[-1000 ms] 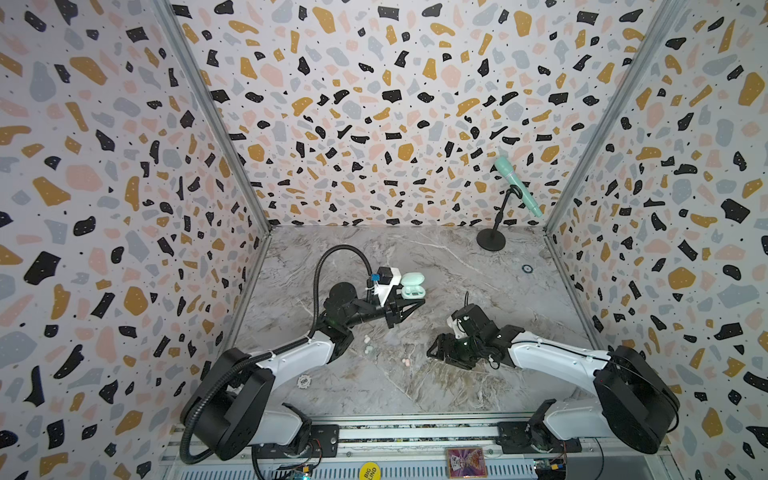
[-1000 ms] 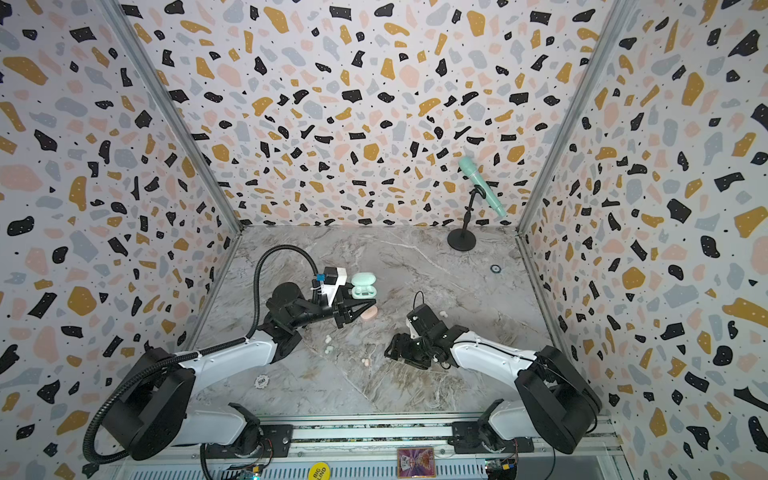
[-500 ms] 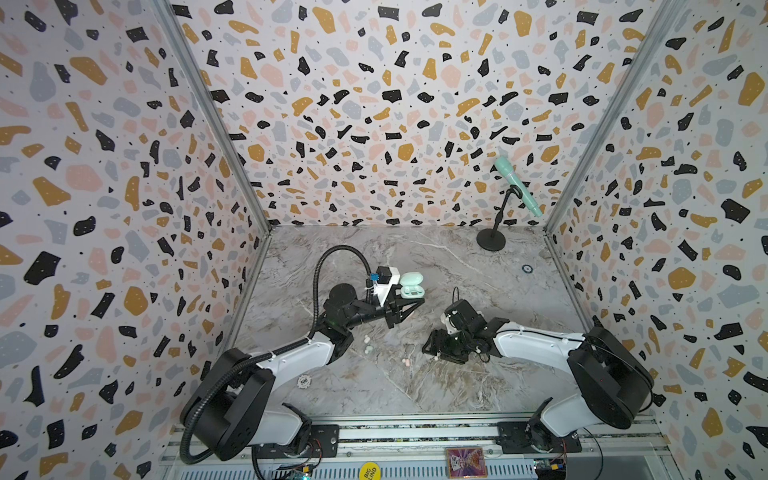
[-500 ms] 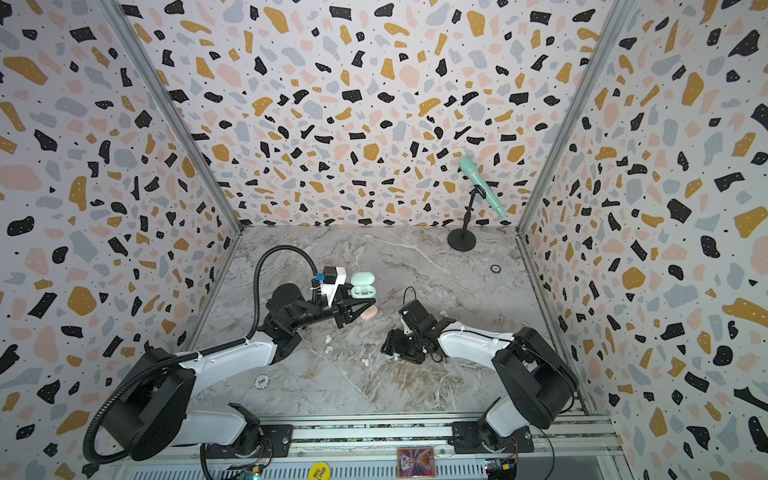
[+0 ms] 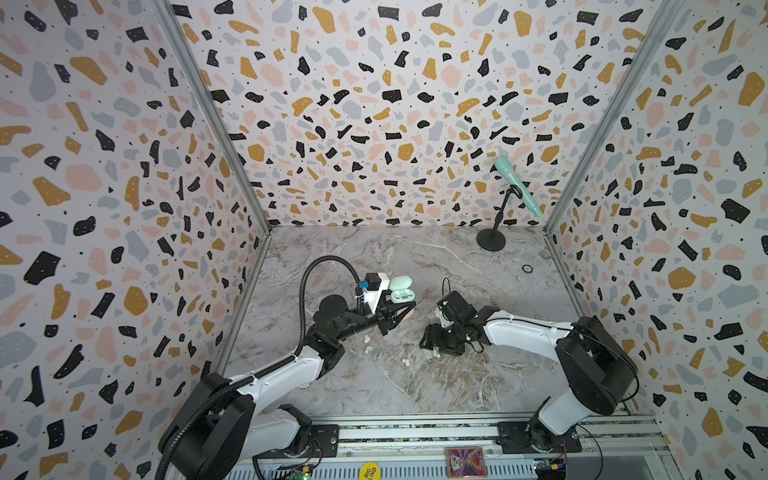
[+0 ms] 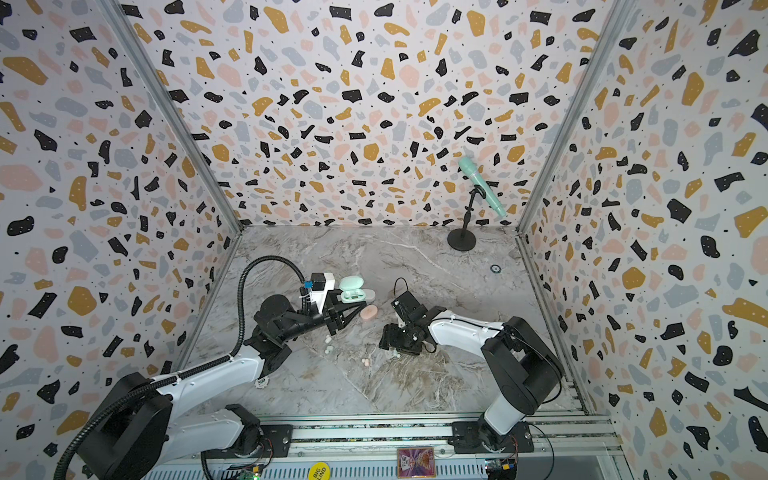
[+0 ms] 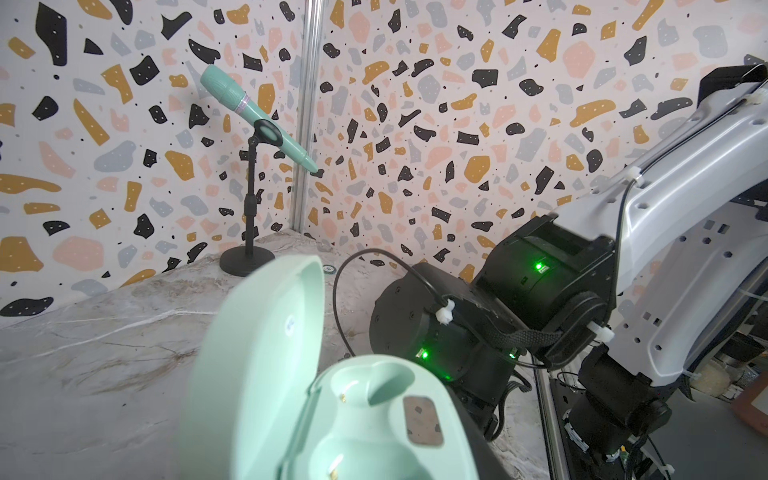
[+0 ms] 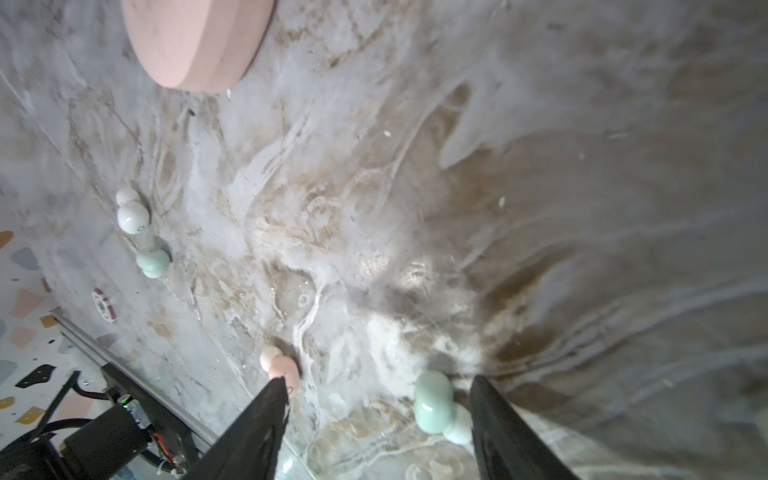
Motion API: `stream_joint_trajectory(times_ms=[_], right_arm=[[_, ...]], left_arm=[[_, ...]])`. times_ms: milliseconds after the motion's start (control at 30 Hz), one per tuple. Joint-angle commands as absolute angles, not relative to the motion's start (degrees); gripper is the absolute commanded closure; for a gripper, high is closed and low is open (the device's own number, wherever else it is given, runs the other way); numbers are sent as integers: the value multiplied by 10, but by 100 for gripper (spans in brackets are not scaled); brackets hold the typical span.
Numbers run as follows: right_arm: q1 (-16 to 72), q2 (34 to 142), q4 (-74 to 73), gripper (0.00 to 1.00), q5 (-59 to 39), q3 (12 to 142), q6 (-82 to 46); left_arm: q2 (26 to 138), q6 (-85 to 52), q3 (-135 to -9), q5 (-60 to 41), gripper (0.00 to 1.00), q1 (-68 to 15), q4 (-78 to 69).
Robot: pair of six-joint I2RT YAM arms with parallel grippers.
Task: Insert the wireless bluetooth earbuds into the charging case
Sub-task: 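Lower the right gripper around the mint-green earbud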
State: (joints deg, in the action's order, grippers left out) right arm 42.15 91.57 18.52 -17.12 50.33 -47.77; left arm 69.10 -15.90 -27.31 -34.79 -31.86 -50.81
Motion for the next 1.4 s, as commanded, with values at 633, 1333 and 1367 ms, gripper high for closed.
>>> stream_joint_trajectory(times_ms=[633, 1333, 1367], right_arm=[[449, 959, 302, 57, -106, 575, -407], [465, 988, 340, 68, -83, 606, -395], [465, 987, 341, 69, -83, 605, -395]], left_arm=[[639, -152, -242, -321, 56, -316, -503], [633, -147, -240, -324, 56, -311, -499], [632, -147, -240, -324, 56, -310, -499]])
